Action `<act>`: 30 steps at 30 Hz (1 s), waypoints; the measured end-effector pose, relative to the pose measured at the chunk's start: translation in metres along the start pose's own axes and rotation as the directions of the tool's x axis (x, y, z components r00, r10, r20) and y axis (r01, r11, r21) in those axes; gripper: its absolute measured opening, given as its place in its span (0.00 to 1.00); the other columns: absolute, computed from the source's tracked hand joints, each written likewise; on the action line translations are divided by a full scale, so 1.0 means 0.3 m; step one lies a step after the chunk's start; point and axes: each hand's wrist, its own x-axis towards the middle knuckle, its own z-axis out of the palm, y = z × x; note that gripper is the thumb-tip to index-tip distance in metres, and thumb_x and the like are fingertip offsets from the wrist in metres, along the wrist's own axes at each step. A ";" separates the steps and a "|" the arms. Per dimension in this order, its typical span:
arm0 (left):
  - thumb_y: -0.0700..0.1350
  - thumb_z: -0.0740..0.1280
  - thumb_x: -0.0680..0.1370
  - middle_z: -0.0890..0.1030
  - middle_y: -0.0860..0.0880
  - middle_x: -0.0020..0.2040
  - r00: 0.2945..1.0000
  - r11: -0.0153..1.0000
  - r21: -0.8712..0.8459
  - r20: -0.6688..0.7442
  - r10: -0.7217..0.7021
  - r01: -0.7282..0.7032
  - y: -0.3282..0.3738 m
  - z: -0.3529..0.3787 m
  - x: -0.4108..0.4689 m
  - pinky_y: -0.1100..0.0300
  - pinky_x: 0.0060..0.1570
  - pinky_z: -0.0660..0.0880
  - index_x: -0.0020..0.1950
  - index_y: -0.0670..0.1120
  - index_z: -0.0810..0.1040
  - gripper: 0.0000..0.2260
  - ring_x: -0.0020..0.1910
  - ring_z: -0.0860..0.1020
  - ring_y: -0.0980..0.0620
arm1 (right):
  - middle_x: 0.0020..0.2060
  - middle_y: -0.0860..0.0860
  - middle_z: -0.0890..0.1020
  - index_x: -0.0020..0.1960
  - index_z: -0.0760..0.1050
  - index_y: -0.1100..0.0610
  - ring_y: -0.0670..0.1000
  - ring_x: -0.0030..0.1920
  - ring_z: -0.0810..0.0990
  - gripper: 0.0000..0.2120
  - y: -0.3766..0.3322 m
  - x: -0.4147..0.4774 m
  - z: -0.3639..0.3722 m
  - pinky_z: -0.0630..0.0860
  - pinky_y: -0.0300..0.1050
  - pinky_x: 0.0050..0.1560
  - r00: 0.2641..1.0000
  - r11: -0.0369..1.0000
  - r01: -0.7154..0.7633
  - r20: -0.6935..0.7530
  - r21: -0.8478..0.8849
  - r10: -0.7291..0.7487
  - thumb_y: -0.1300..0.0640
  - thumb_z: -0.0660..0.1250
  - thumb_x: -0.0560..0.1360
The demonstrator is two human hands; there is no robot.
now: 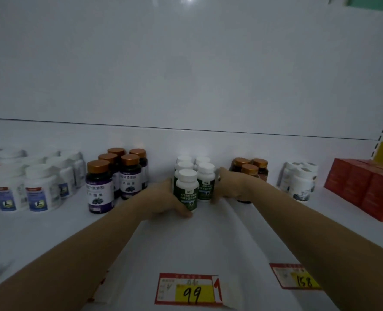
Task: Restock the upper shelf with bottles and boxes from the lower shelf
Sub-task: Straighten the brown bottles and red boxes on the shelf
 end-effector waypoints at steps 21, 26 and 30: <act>0.42 0.78 0.66 0.61 0.45 0.75 0.998 0.971 0.237 -0.058 -0.011 0.024 0.049 -0.043 -0.084 0.55 0.66 0.64 0.76 0.45 0.52 0.47 0.71 0.64 0.45 | 0.69 0.56 0.71 0.72 0.61 0.60 0.57 0.66 0.71 0.31 -0.058 -0.105 -0.121 0.72 0.46 0.58 0.986 0.977 0.070 -0.137 -0.201 -0.099 0.57 0.69 0.73; 0.46 0.76 0.69 0.52 0.47 0.78 0.882 0.845 0.464 -0.236 0.407 -0.266 0.197 -0.008 -0.199 0.57 0.70 0.57 0.77 0.44 0.46 0.48 0.75 0.54 0.50 | 0.72 0.56 0.67 0.74 0.59 0.60 0.57 0.69 0.68 0.33 -0.014 -0.210 -0.306 0.69 0.50 0.67 0.942 0.985 0.094 -0.309 -0.143 -0.135 0.62 0.68 0.73; 0.44 0.71 0.73 0.57 0.49 0.77 0.868 0.754 0.529 -0.065 0.493 -0.389 0.289 0.149 -0.201 0.68 0.65 0.58 0.77 0.46 0.51 0.39 0.75 0.58 0.53 | 0.67 0.59 0.72 0.70 0.65 0.63 0.58 0.65 0.72 0.23 0.103 -0.244 -0.313 0.72 0.47 0.61 0.937 0.945 0.009 -0.328 -0.326 -0.122 0.60 0.62 0.77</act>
